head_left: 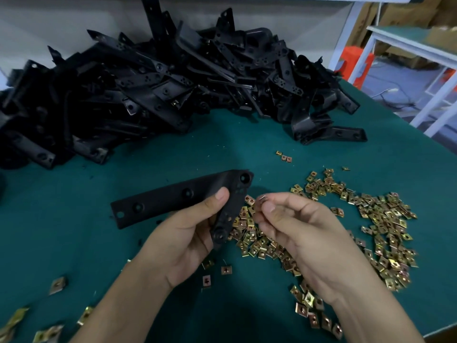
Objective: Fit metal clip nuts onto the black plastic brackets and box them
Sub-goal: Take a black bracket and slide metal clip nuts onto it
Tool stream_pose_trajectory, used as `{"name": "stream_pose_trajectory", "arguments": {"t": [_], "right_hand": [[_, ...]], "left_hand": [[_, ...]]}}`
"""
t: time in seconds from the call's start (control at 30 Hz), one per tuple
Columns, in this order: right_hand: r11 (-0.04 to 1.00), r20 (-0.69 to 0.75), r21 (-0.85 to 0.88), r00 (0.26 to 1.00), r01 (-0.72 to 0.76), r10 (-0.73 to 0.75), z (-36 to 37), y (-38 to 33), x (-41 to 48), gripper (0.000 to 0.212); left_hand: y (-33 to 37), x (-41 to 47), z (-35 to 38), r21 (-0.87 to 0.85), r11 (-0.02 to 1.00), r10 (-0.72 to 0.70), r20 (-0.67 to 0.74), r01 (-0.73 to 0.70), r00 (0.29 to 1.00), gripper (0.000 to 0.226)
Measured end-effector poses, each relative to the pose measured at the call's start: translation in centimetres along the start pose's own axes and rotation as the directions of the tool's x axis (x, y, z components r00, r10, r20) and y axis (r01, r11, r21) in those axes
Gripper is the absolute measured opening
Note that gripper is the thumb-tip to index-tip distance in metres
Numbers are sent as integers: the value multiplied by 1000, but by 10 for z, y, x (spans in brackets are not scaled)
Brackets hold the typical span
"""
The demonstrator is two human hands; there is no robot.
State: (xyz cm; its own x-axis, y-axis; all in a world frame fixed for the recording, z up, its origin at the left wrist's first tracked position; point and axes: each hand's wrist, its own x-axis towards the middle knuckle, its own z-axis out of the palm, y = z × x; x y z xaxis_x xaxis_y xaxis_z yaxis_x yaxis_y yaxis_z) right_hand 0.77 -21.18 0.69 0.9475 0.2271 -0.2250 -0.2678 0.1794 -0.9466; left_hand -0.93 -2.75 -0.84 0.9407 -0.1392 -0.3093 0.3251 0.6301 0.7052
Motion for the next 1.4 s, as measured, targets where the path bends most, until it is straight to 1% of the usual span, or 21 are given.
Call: {"name": "stream_pose_trajectory", "arguments": {"t": [0.07, 0.13, 0.23, 0.33, 0.47, 0.57, 0.63, 0.73, 0.77, 0.87, 0.93, 1.03, 1.13, 1.27, 1.33, 1.4], "right_hand": [[1000, 42, 9, 999, 14, -14, 6, -3, -3, 15], [998, 40, -12, 998, 58, -57, 10, -5, -5, 15], [995, 26, 22, 994, 102, -102, 16, -6, -6, 14], [990, 13, 64, 992, 128, -129, 22, -4, -6, 17], [982, -64, 102, 986, 157, -151, 28, 3, -5, 15], [980, -62, 99, 984, 171, -166, 30, 3, -6, 16], [977, -58, 115, 984, 177, -171, 31, 3, -7, 19], [970, -77, 151, 981, 191, -181, 30, 4, -6, 19], [966, -88, 171, 979, 195, -183, 31, 5, -6, 19], [957, -98, 213, 979, 198, -181, 32, 6, -7, 21], [958, -93, 211, 980, 192, -176, 31, 6, -6, 23], [961, -81, 207, 982, 185, -172, 28, 4, -6, 27], [967, -78, 174, 982, 185, -174, 25, 2, -7, 31], [975, -35, 141, 985, 170, -167, 26, 3, -7, 23], [980, -34, 121, 987, 160, -157, 28, 4, -7, 23], [982, -30, 101, 988, 157, -155, 29, 4, -8, 24]], "left_hand": [[1, 0, 0, 1, 1000, -10, 24, 10, 1000, 49], [1, 0, -2, -3, 1000, -9, 49, 9, 999, 57], [0, 0, -3, -5, 1000, -5, 72, 6, 997, 64], [-1, 0, -4, -1, 1000, -9, 98, 9, 995, 62], [-1, 0, -4, 6, 1000, 1, 109, -1, 994, 60], [-1, -1, -4, 15, 1000, 18, 125, -20, 992, 55], [-1, -2, -4, 32, 999, 18, 128, -22, 992, 58], [-2, -1, -4, 50, 999, -8, 109, 2, 994, 68], [-3, -1, -4, 44, 999, -18, 106, 13, 994, 68], [-3, -1, -2, 23, 999, -38, 97, 36, 995, 56], [-2, -1, -2, 18, 999, -49, 108, 48, 993, 56], [-2, -1, -4, 27, 998, -68, 136, 64, 988, 68], [-4, 0, -5, 48, 993, -112, 163, 106, 980, 73], [-6, 0, -6, 87, 986, -158, 163, 145, 974, 68], [-4, -1, -6, 106, 984, -159, 149, 144, 976, 68], [-2, -1, -6, 88, 988, -139, 137, 127, 981, 67]]}}
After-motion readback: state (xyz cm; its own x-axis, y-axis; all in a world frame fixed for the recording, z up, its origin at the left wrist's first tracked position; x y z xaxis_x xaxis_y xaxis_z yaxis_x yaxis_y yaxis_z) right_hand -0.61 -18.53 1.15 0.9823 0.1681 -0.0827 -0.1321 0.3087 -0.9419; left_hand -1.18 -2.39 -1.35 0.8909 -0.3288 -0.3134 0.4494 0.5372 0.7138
